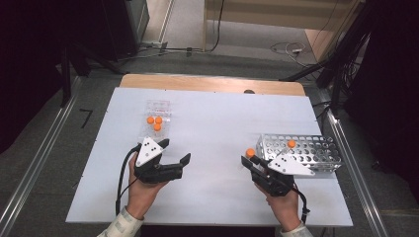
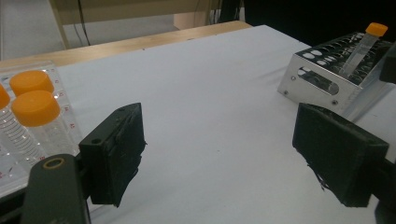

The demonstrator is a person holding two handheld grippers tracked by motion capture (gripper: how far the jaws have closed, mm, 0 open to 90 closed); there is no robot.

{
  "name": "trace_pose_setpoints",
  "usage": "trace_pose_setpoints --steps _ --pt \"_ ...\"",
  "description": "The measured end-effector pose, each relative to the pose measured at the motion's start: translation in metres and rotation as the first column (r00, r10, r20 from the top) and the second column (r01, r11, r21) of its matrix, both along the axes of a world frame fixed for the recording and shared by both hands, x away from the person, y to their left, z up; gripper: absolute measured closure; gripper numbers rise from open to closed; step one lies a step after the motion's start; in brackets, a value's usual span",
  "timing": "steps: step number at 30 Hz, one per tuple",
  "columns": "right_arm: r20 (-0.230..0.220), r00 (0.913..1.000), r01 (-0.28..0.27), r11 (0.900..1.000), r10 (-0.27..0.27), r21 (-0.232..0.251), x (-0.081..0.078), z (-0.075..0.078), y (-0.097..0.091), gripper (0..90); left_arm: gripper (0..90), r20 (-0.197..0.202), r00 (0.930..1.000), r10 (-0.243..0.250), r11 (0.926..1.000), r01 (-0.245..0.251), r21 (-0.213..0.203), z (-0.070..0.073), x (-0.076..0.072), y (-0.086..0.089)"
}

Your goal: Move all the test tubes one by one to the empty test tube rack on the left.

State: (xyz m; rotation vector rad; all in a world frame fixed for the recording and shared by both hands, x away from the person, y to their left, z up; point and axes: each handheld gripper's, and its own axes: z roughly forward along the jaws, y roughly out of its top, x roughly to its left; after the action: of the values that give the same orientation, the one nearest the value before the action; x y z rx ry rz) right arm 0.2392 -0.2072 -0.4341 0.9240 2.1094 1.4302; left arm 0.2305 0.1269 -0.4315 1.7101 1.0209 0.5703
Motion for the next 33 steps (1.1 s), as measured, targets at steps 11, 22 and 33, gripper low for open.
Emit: trace_pose_setpoints --steps 11,22,33 --pt "-0.036 0.9964 -0.078 0.9969 0.077 -0.015 0.009 -0.008 0.037 72.0 17.2 0.009 0.9984 -0.056 0.9976 0.056 -0.041 0.004 -0.003 -0.010" --pt "-0.063 0.9814 -0.184 0.9814 0.181 -0.052 0.009 -0.015 0.084 72.0 28.6 0.073 0.9890 -0.128 0.9910 0.131 -0.030 0.010 -0.014 -0.023" --pt "-0.081 0.9690 -0.237 0.9706 0.233 -0.041 0.008 -0.017 0.106 71.9 54.7 0.088 0.9804 -0.176 0.9842 0.174 0.031 0.005 -0.014 -0.030"
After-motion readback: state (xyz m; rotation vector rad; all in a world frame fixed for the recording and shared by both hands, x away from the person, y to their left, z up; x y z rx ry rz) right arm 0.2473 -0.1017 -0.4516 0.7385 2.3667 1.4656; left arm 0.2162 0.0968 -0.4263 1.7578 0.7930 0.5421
